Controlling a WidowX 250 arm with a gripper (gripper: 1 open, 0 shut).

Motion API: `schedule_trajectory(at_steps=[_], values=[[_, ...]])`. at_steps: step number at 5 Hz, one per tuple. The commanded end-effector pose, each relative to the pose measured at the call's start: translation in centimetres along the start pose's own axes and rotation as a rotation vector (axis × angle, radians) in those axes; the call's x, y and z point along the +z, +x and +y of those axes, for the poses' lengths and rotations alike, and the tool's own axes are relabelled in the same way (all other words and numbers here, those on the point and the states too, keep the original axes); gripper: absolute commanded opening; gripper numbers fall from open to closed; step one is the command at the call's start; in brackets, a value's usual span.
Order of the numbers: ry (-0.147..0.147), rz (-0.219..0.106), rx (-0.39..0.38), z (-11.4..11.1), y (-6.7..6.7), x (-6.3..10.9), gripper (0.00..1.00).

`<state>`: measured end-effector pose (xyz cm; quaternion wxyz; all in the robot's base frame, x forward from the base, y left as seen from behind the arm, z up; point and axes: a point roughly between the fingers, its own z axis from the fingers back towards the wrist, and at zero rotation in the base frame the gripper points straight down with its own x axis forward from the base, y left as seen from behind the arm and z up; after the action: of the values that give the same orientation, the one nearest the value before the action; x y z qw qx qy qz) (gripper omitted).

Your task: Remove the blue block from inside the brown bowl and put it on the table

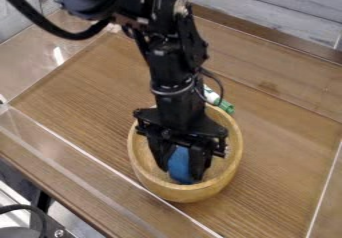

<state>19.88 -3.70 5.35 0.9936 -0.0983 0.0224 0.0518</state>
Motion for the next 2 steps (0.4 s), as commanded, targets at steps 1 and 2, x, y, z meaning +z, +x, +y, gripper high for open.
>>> schedule_trajectory(at_steps=[1, 2], values=[[-0.006, -0.054, -0.015, -0.36, 1.01, 1.77, 0.0], [-0.006, -0.048, -0.018, -0.36, 0.96, 2.31, 0.0]])
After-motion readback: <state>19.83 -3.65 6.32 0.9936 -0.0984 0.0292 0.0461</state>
